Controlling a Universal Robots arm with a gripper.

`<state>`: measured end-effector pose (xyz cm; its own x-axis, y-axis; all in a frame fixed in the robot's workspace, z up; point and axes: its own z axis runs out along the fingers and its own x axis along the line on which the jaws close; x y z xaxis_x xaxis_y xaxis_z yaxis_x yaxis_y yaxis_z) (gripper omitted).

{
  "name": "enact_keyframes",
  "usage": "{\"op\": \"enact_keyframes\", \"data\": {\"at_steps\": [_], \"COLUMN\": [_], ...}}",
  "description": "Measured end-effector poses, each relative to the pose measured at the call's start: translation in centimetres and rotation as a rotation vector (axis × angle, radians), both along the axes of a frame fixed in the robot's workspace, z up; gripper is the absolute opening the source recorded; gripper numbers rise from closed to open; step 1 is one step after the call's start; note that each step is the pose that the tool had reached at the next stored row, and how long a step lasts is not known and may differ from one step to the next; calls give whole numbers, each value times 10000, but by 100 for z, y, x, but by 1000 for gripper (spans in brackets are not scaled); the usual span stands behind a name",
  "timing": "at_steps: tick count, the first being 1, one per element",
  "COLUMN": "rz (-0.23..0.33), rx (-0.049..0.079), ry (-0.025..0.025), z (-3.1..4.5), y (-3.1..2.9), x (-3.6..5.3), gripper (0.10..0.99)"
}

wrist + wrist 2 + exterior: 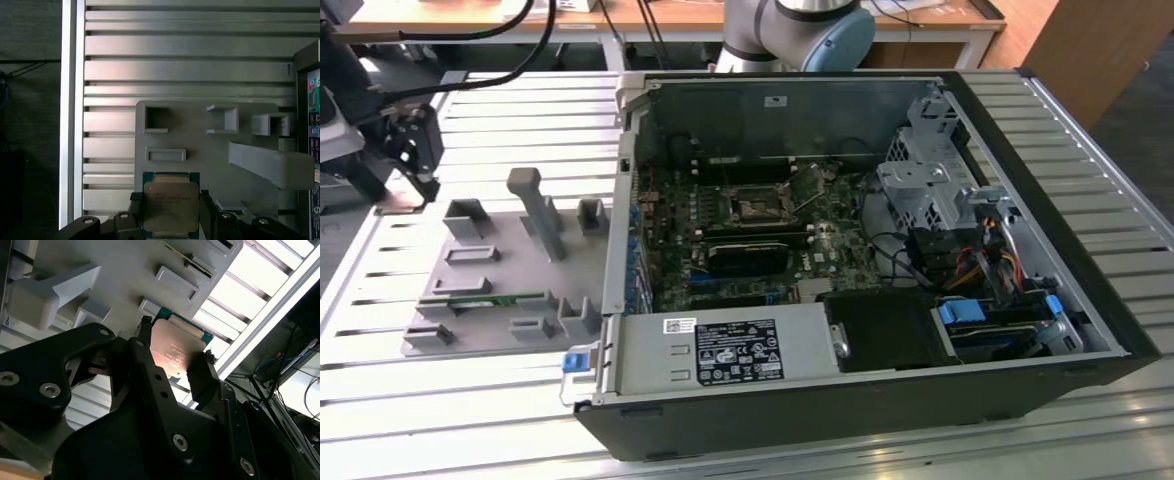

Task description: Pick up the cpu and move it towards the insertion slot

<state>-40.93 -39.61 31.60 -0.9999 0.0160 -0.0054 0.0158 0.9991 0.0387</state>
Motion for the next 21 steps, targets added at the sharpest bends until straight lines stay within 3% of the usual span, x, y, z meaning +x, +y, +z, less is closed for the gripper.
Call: {"op": "enact_keyframes", "data": {"at_steps": [21], "rz": [0], "rx": [0], "ry": [0], "z": [399], "y": [0], "x": [0], "gripper": [537]}}
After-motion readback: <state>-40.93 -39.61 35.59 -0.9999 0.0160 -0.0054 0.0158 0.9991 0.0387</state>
